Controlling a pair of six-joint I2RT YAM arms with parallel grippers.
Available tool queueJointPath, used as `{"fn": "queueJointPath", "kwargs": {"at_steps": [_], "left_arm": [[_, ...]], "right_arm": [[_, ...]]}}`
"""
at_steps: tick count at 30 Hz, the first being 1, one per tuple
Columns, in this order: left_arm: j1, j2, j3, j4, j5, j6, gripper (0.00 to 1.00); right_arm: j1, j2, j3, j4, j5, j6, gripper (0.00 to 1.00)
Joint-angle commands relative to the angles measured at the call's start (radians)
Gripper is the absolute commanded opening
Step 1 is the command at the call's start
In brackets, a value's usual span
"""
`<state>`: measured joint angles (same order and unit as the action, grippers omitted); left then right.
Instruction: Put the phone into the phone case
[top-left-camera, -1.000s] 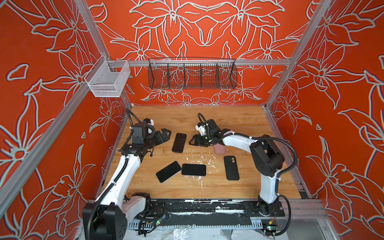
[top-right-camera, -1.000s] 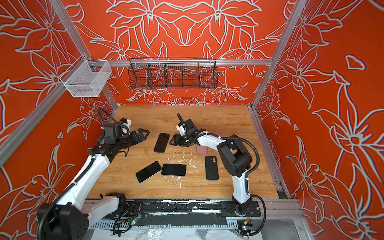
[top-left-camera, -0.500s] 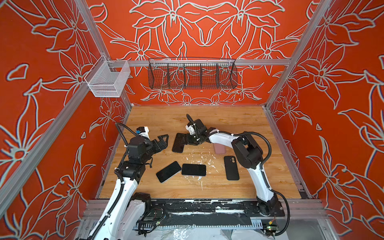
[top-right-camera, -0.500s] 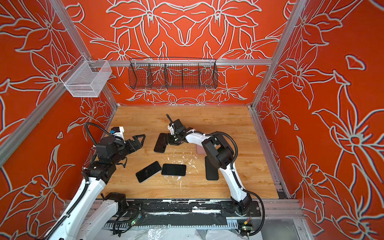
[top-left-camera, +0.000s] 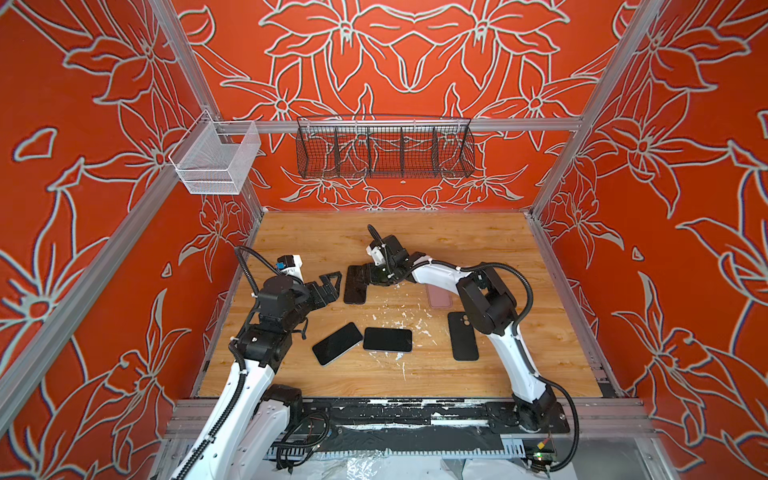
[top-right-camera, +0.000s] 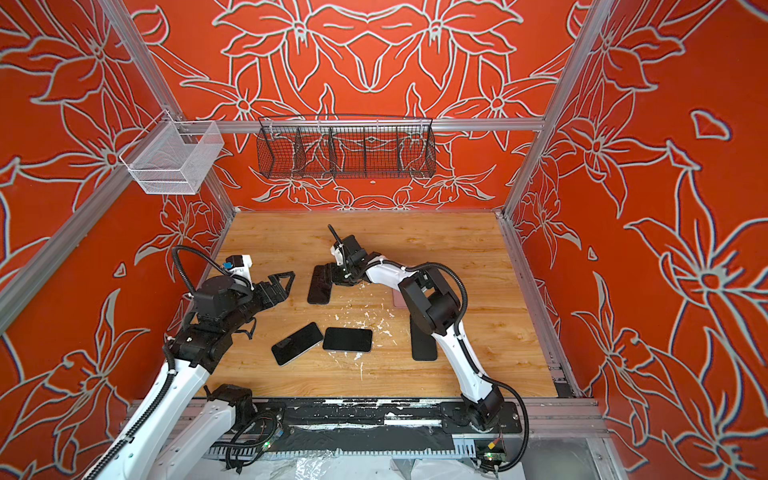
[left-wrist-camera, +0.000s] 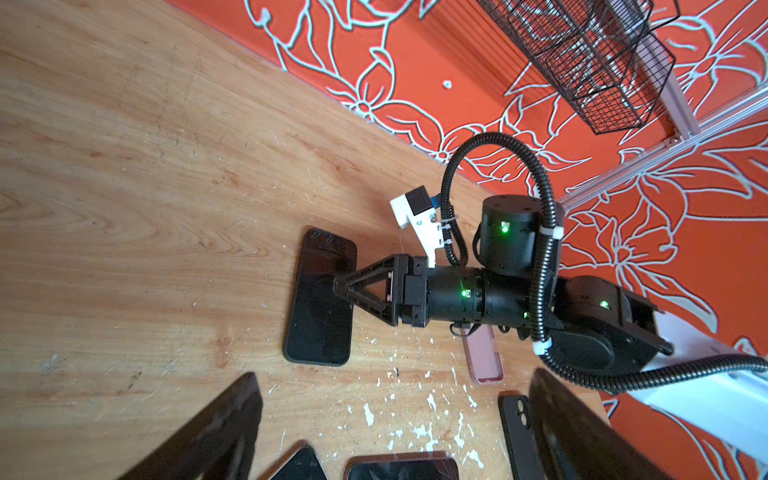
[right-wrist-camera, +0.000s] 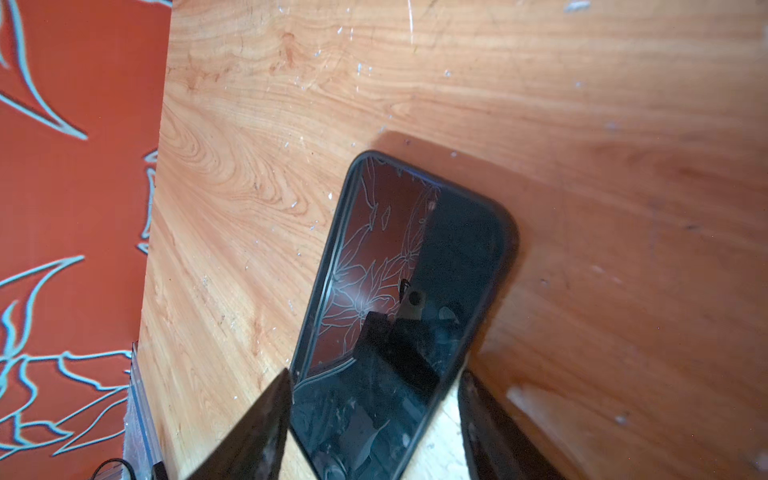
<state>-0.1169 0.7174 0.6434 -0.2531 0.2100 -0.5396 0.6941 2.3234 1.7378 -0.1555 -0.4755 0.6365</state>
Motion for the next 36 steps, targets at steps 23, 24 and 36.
{"fn": "queueJointPath", "kwargs": {"at_steps": [23, 24, 36], "left_arm": [[-0.302, 0.110, -0.110, -0.324, 0.239, -0.202, 0.97], [-0.320, 0.128, -0.121, -0.308, 0.245, -0.208, 0.97], [-0.391, 0.318, -0.153, -0.131, 0.237, -0.232, 0.97]], "right_arm": [[-0.009, -0.916, -0.905, -0.023, 0.176, 0.016, 0.65], [-0.004, -0.930, -0.927, -0.022, 0.172, 0.021, 0.65], [0.018, -1.006, -1.187, 0.201, 0.084, 0.186, 0.65]]}}
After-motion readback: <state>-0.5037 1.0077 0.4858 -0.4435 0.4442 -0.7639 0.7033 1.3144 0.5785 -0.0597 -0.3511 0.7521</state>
